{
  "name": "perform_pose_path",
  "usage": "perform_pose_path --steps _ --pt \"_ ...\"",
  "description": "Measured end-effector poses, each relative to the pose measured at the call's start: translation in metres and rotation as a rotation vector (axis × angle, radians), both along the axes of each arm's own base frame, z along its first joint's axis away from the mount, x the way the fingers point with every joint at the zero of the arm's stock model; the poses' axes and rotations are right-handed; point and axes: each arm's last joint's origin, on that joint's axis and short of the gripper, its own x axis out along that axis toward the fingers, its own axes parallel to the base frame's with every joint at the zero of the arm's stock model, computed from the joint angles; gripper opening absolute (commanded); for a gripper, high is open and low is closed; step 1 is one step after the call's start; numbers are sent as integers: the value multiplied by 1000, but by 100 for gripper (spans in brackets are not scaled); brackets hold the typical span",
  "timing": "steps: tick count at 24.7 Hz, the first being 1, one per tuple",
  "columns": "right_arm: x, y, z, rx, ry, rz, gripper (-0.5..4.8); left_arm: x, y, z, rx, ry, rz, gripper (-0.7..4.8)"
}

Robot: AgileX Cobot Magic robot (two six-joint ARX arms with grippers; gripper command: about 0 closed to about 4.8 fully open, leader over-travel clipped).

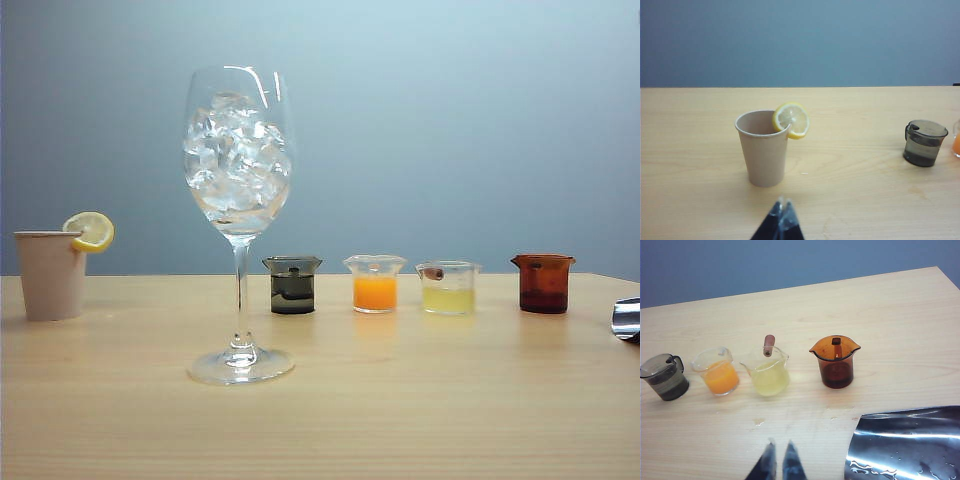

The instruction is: Pick up the ice scoop on the desk filled with ice cubes, pour the ice into the goblet, and finally put the scoop back on the table.

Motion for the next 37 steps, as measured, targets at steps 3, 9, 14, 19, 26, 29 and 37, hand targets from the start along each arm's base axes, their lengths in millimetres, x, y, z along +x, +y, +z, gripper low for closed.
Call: perform_pose_path --steps 3,9,14,19,26,29,37 --pt "0 0 0 0 0 0 31 0 0 0 43 -7 2 21" --pt "0 0 0 0 0 0 31 0 0 0 53 -10 10 30" --pt "0 0 0 0 0 0 31 0 0 0 53 -10 11 30" --pt "-1 -1 0 1 -4 -3 31 0 0 0 53 -10 10 30" --pt "-19 -21 -24 -17 -158 -93 31 0 0 0 54 -10 11 30" --pt "-24 -24 -39 -89 -190 -40 31 0 0 0 54 -9 11 30" --pt "-31 -38 -50 -238 -269 -99 31 0 0 0 54 -10 11 30"
